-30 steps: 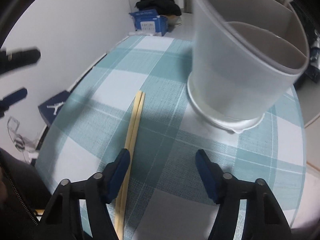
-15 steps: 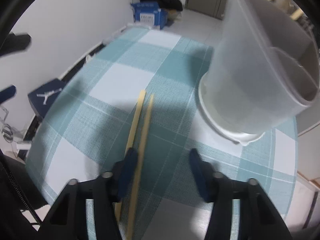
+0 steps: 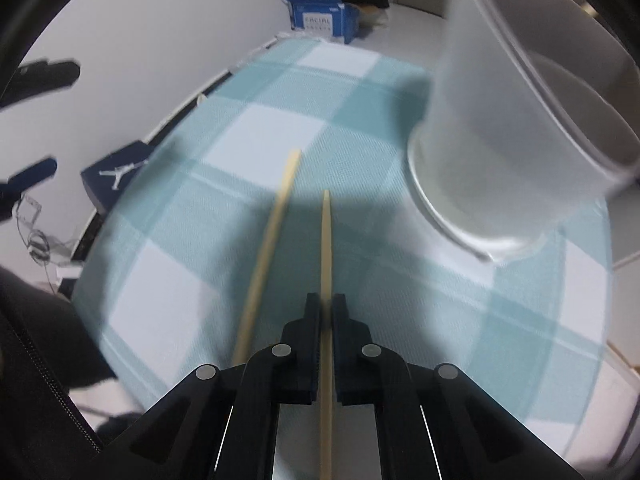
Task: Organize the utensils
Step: 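Lift the chopstick with the right gripper while the left gripper grasps the last chopstick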
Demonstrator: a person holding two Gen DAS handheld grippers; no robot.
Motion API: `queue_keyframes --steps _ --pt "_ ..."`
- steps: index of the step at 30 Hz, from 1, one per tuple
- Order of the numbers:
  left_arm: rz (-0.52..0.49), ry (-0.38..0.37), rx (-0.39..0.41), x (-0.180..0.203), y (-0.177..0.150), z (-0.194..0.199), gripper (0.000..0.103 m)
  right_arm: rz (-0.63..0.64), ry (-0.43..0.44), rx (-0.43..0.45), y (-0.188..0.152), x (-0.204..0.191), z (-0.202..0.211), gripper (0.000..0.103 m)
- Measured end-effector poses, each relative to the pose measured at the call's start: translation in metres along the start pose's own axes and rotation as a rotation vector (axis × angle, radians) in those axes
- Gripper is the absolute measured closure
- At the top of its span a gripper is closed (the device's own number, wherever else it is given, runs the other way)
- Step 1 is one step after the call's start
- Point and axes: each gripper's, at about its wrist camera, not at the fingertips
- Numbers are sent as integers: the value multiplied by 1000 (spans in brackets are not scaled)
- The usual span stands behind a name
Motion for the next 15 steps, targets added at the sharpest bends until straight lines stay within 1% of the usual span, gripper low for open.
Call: queue_keyframes --steps 3,5,9,11,13,15 --pt "3 -6 4 0 1 1 1 17 -9 -24 -12 4 7 98" --pt "1 0 3 0 0 1 1 25 -1 -37 -15 7 8 97" --pt "-2 15 -8 -1 -2 -2 1 41 -8 -16 -9 7 5 94" --pt "-4 20 -15 0 -2 -4 1 45 -15 0 -2 7 1 86" --pt "-15 18 -20 2 -2 -6 1 57 -33 28 4 5 -2 82" --pt "-41 42 -11 4 -2 -8 1 53 -31 52 9 5 -6 82"
Point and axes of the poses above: each gripper's, at about its wrist camera, not at the fingertips, and z roughly against the way its jaws point, x to its right, y to its top, and after that the axes turned 7 degrees about x, right-handed
